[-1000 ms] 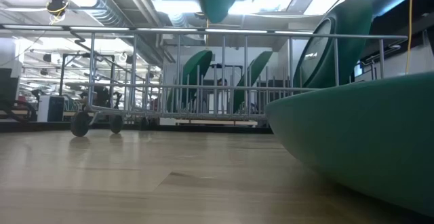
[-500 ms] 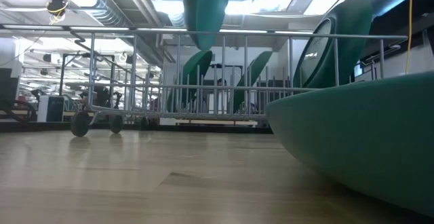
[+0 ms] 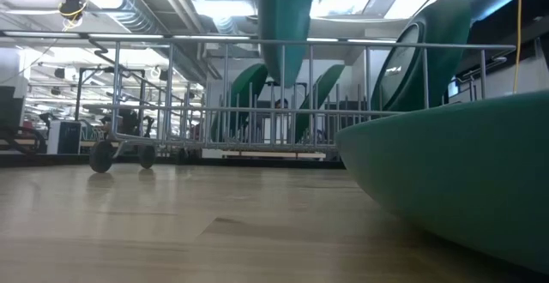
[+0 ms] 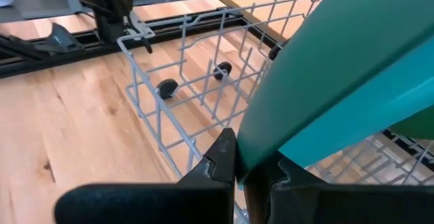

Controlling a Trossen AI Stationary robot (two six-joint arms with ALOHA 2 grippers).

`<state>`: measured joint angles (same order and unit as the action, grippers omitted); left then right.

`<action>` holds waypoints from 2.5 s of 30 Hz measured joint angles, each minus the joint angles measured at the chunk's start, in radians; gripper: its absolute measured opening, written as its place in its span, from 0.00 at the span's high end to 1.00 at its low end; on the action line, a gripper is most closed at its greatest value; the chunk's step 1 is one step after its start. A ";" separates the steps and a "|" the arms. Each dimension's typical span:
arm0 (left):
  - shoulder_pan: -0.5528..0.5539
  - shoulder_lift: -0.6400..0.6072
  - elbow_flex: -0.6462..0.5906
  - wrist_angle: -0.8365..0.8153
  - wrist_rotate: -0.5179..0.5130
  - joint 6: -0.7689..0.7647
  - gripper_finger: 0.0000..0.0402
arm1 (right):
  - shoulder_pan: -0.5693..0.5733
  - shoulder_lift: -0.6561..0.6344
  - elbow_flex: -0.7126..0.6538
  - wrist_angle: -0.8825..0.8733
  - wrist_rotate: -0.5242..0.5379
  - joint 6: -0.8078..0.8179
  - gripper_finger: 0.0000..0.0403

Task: Sort dishes
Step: Put the top light green plate in the dish rack

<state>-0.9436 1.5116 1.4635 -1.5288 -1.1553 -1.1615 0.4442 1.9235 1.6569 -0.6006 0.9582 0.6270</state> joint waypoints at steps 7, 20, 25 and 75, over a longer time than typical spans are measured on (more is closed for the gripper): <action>0.000 0.000 0.000 0.000 0.000 -0.015 0.57 | -0.018 0.000 0.000 -0.016 -0.005 -0.003 0.98; 0.000 0.000 0.000 -0.001 0.000 -0.017 0.57 | -0.079 0.004 0.000 -0.055 -0.101 -0.031 0.98; 0.000 0.000 0.000 -0.001 0.000 -0.023 0.57 | -0.078 0.004 0.001 -0.115 -0.120 0.046 0.98; 0.012 0.000 0.000 -0.001 -0.001 -0.096 0.57 | -0.099 -0.117 0.112 -0.355 -0.254 -0.376 0.98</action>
<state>-0.9316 1.5120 1.4631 -1.5299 -1.1559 -1.2572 0.3453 1.8066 1.7689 -0.9559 0.7045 0.2509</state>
